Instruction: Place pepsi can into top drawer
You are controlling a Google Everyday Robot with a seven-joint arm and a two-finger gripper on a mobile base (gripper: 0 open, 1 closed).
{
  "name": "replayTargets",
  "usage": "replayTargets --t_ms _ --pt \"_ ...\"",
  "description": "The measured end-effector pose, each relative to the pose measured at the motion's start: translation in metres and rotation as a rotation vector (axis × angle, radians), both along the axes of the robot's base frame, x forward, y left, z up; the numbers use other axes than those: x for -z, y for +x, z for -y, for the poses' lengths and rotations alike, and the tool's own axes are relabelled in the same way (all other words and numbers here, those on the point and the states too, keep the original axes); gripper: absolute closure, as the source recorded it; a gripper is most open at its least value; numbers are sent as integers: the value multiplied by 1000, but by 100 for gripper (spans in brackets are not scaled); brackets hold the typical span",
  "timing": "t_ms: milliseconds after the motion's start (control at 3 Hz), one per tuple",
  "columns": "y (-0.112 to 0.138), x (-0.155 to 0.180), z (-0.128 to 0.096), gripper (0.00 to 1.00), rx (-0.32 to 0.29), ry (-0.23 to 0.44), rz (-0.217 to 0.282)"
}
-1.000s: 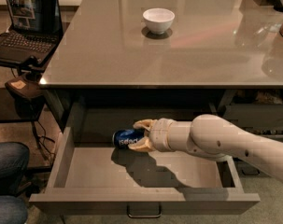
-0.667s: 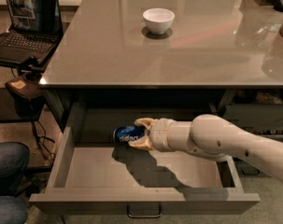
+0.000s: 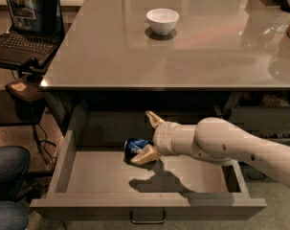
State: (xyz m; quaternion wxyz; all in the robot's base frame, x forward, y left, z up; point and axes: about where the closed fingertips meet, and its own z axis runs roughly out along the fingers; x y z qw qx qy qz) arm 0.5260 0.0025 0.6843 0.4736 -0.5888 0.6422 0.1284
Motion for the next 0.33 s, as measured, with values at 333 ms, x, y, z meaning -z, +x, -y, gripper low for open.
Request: replayTargets --t_ms 333 --pt "0 0 0 0 0 0 0"
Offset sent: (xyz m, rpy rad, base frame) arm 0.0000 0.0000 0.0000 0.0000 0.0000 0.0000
